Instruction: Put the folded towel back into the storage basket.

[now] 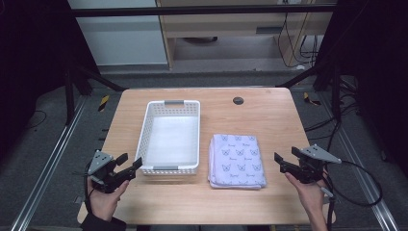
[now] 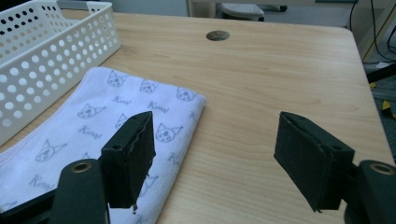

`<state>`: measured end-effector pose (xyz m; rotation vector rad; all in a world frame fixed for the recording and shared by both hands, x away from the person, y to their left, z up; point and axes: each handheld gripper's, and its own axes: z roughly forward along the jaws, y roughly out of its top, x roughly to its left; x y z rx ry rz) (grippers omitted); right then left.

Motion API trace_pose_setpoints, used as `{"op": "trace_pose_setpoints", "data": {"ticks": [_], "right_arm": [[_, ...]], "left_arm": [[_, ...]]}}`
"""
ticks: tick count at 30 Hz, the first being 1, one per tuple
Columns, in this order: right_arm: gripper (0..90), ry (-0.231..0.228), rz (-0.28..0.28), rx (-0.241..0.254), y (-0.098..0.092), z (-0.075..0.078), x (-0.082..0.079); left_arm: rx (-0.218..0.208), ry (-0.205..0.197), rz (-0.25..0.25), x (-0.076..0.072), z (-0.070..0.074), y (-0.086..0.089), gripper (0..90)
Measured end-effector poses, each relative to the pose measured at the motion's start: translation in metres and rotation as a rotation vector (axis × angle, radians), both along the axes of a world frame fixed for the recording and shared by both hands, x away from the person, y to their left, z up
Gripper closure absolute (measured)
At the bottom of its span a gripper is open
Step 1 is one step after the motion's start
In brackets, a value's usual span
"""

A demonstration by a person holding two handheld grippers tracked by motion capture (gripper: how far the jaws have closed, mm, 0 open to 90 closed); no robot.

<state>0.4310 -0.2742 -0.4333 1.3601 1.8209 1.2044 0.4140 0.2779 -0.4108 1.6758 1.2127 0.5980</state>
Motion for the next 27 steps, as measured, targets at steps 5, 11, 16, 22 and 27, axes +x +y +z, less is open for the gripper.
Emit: {"op": "trace_pose_setpoints", "data": {"ticks": [5,11,16,22,27], "right_arm": [[28.0,-0.015,0.003,0.023,-0.001,0.013,0.001],[27.0,-0.031,0.02,0.041,0.004,0.023,0.005],[23.2,-0.048,0.04,0.027,0.01,0.032,0.008],[18.0,-0.058,0.039,0.04,0.012,0.036,0.01],[15.4,-0.048,0.03,0.044,0.013,0.035,0.015]], "left_arm": [[0.015,-0.007,-0.033,0.006,0.011,-0.02,36.8],[0.028,-0.037,-0.079,0.008,0.023,-0.048,36.1],[0.03,-0.037,-0.117,0.01,0.027,-0.07,34.9],[0.033,-0.028,-0.153,0.011,0.026,-0.09,35.1],[0.05,-0.023,-0.188,0.012,0.024,-0.111,35.6]]}}
